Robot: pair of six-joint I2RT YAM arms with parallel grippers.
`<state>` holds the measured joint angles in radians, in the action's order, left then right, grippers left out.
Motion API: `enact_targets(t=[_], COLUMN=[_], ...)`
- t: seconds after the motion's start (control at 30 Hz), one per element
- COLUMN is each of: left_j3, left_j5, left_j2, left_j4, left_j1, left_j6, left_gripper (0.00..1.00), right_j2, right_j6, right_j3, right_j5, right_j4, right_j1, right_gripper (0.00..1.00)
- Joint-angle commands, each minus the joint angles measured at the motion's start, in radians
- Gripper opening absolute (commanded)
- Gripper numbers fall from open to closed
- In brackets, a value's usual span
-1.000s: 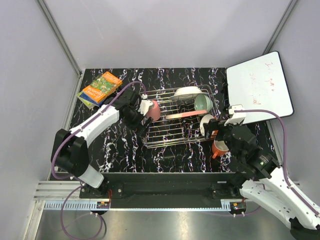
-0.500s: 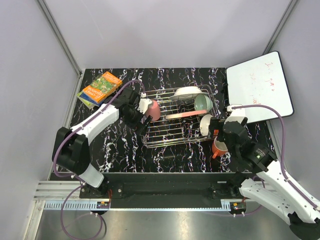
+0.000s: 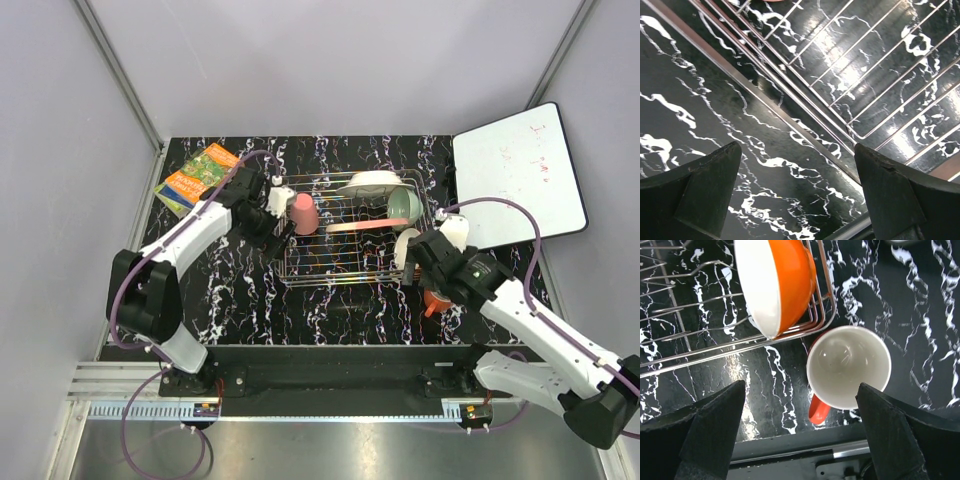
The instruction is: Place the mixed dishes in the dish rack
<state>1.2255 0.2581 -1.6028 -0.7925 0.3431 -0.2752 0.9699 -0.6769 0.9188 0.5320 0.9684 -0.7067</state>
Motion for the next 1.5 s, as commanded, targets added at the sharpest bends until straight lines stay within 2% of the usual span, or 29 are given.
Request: enact_targets(t=[0.0,0.2,0.3,0.57,0.67,0.73,0.8,0.83,0.9,1.03,1.13,1.23,1.33,1.47], left_j3=[0.071,0.115,0.137,0.158,0.155,0.155,0.155,0.157,0.155,0.151,0.147,0.149,0.161,0.203], left_j5=[-0.037,-0.004,0.001,0.004,0.010,0.012,0.012,0.013,0.010,0.006,0.010,0.010,0.010,0.035], left_j2=[-0.011,0.017,0.030,0.053,0.058,0.063,0.067,0.067,0.073,0.084,0.089,0.095,0.104,0.132], left_j4=[0.015,-0.004,-0.014,-0.031,-0.033,-0.031,-0.033,-0.033,-0.033,-0.033,-0.034,-0.037,-0.037,-0.056], left_j1=[-0.033,-0.039,-0.039,-0.039,-0.039,-0.039,-0.039,-0.039,-0.039,-0.041,-0.039,-0.041,-0.041,-0.052], left_j6=[-0.036,-0.019,-0.019,-0.007,-0.004,-0.002,-0.002,-0.001,-0.002,-0.007,-0.010,-0.012,-0.012,0.004], left_gripper=[0.99,0.99,0.99,0.99,0.99,0.99,0.99,0.99,0.99,0.99,0.99,0.99,0.99,0.99], right_j2=[0.010,0.000,0.019,0.043,0.041,0.036,0.030,0.027,0.030,0.033,0.029,0.024,-0.014,-0.112], right_j6=[-0.128,-0.222,-0.224,-0.216,-0.220,-0.220,-0.222,-0.227,-0.233,-0.236,-0.225,-0.190,-0.124,-0.011], right_j3=[-0.009,-0.093,-0.149,-0.215,-0.222,-0.230,-0.235,-0.238,-0.241,-0.238,-0.238,-0.219,-0.198,-0.160], right_j5=[-0.017,-0.024,-0.081,-0.084,-0.076,-0.072,-0.069,-0.069,-0.075,-0.086,-0.105,-0.165,-0.257,-0.458], right_j4=[0.033,-0.025,-0.088,-0.142,-0.143,-0.151,-0.158,-0.157,-0.154,-0.145,-0.146,-0.160,-0.226,-0.359], right_j1=[0.000,0.000,-0.008,-0.033,-0.033,-0.033,-0.031,-0.033,-0.033,-0.033,-0.033,-0.034,-0.037,-0.039], right_gripper=[1.00,1.00,1.00,0.98,0.85,0.70,0.52,0.30,0.12,0.10,0.00,0.00,0.00,0.00])
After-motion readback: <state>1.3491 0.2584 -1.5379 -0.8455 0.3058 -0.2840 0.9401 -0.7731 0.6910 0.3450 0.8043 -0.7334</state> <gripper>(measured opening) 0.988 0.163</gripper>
